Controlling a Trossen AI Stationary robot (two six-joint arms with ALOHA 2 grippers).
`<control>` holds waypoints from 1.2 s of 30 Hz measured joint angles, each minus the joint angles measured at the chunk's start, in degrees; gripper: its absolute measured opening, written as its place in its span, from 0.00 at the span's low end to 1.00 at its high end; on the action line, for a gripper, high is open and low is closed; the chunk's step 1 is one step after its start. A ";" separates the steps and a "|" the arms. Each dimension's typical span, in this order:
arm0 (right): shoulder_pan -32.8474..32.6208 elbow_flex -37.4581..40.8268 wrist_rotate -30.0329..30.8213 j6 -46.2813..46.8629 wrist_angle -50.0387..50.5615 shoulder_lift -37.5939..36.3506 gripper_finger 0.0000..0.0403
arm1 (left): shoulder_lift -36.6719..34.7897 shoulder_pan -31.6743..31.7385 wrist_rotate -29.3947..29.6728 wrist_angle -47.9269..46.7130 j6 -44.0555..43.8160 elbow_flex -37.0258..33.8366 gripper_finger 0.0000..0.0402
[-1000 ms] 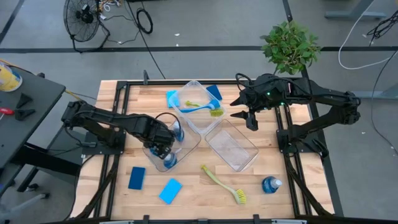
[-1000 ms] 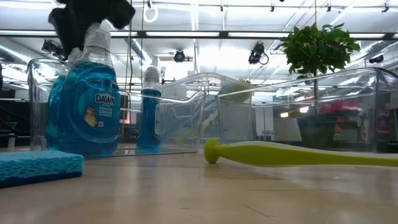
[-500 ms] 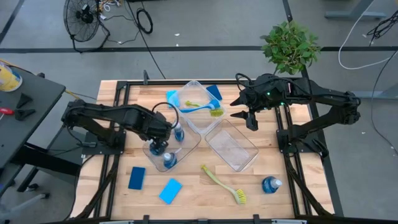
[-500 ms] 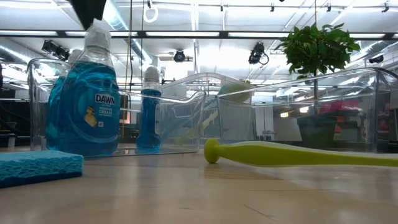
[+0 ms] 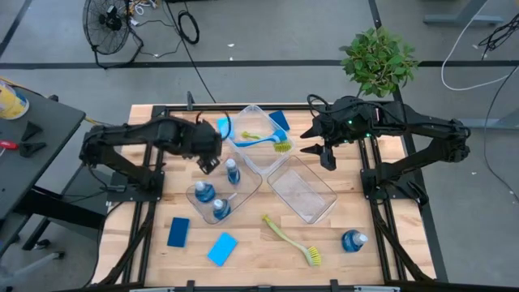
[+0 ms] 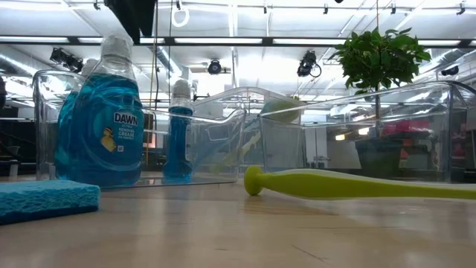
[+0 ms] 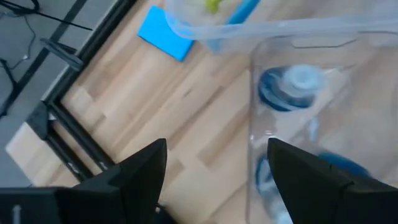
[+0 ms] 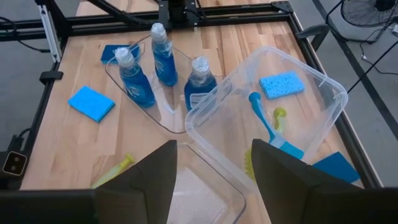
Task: Pick & Place Kitchen Sink Supplies
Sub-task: Put the blue sponge into the right transparent bin
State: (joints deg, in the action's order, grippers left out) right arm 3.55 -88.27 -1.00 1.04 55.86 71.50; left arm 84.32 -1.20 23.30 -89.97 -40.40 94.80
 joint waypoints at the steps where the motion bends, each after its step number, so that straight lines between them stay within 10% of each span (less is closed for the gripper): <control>1: 0.00 0.00 -0.02 0.00 0.00 -0.02 0.52 | -0.14 1.29 -0.16 0.06 1.99 -0.02 0.70; 16: -0.02 0.00 0.09 1.68 0.83 -0.02 0.52 | -0.40 20.87 -2.23 9.07 22.79 -0.02 0.70; 36: 0.00 0.00 0.16 7.74 0.37 -0.02 0.52 | 7.69 49.63 -27.95 23.15 41.88 -0.08 0.70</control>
State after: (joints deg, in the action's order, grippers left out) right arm 3.55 -88.27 -0.84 8.78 56.23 71.48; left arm 92.02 48.43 -4.65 -66.83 1.47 94.73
